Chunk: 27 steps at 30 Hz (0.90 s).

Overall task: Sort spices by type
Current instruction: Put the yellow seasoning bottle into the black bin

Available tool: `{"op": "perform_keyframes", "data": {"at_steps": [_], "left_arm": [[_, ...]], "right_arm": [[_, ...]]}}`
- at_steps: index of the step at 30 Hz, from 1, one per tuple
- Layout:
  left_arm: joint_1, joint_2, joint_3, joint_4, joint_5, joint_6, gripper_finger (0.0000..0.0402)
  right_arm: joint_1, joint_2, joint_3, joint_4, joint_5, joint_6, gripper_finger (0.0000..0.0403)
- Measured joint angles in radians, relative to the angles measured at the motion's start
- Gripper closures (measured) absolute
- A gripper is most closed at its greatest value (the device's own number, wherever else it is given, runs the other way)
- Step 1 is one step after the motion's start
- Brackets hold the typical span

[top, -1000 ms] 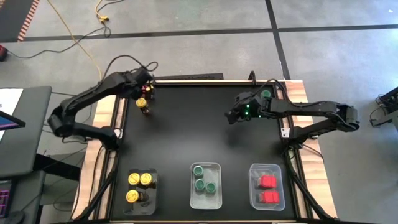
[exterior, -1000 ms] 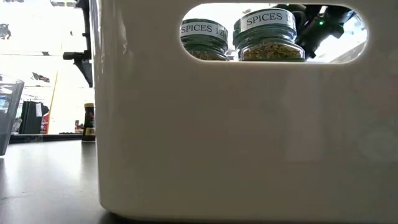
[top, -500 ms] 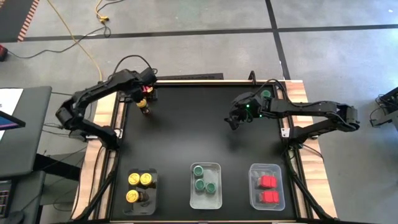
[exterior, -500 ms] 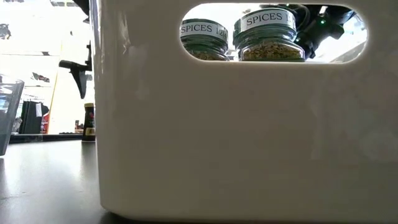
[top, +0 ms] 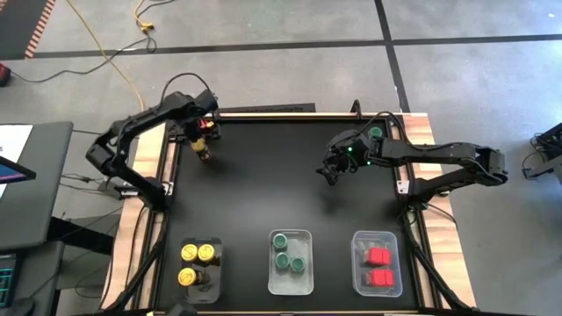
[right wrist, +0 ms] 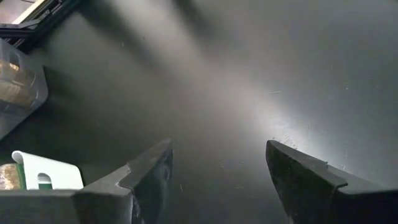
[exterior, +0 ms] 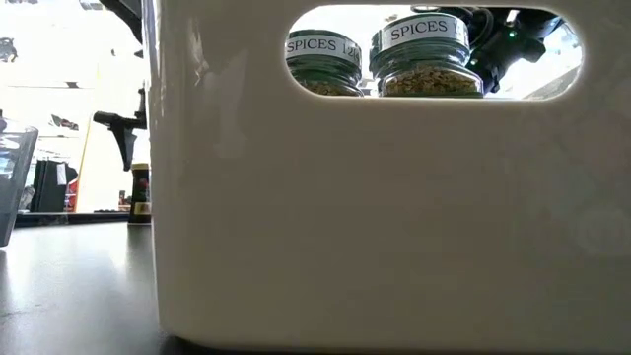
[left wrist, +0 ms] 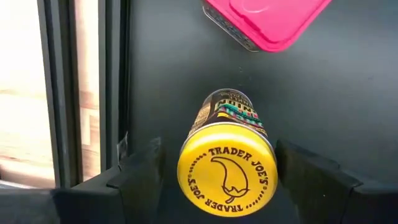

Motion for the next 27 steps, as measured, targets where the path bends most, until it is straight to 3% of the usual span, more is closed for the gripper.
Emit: {"op": "perform_keyframes", "data": {"at_steps": [12,21,27], "left_arm": [[0.05,0.0,-0.028,0.028,0.096,0.073,0.0116],[0.05,0.0,-0.059,0.069,0.102,0.07,0.0117],[0.072,0.0,-0.059,0.084,0.1,0.083,0.0143]], "right_arm": [[0.0,0.0,0.0,-0.003,0.0,-0.013,0.0121],[0.0,0.0,0.0,-0.002,0.0,-0.013,0.0121],[0.0,0.0,0.0,-0.003,0.0,-0.01,0.0121]]}}
